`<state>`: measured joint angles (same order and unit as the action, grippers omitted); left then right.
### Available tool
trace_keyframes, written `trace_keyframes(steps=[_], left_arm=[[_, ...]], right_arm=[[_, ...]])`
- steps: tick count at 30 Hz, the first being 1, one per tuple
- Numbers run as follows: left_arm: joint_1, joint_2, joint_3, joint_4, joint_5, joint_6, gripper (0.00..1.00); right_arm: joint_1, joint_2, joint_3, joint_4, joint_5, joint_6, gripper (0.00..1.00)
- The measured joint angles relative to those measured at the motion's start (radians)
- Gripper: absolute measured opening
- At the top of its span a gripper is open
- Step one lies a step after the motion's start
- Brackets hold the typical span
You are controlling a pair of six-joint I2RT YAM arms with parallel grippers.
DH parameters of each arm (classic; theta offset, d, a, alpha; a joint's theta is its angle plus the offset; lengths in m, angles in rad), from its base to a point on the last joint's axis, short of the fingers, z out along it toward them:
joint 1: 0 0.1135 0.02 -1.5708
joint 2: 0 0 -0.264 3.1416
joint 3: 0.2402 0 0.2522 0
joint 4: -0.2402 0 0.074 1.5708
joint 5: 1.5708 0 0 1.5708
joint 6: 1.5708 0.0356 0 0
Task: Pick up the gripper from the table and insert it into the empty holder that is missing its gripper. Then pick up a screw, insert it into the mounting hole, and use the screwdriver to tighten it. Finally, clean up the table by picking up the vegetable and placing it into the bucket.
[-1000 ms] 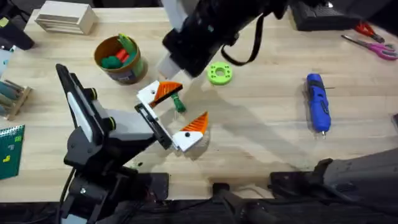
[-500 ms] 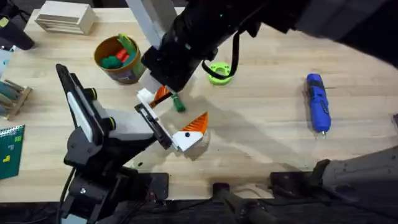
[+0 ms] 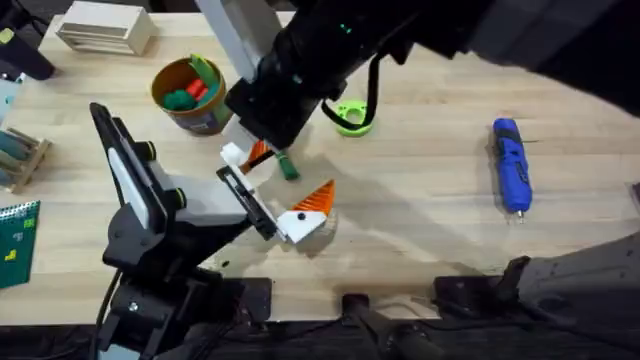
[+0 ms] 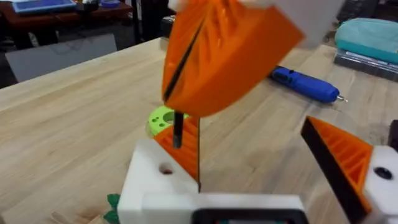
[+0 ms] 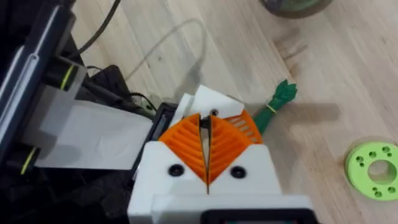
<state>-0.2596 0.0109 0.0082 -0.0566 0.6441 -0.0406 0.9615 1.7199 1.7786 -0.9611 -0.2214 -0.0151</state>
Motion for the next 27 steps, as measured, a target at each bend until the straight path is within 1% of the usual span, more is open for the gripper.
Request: trace_keyframes(steps=[10,21,27], left_arm=[[0.000,0.000,0.000,-0.001,0.000,-0.002,0.987],[0.000,0.000,0.000,-0.001,0.000,-0.002,0.987],[0.000,0.000,0.000,0.000,0.000,0.000,0.987]], right_arm=[[0.000,0.048,0.000,0.011,0.000,0.000,0.007],[0.000,0.049,0.001,0.010,0.010,-0.022,0.007],[0.000,0.049,0.001,0.002,0.040,-0.023,0.007]])
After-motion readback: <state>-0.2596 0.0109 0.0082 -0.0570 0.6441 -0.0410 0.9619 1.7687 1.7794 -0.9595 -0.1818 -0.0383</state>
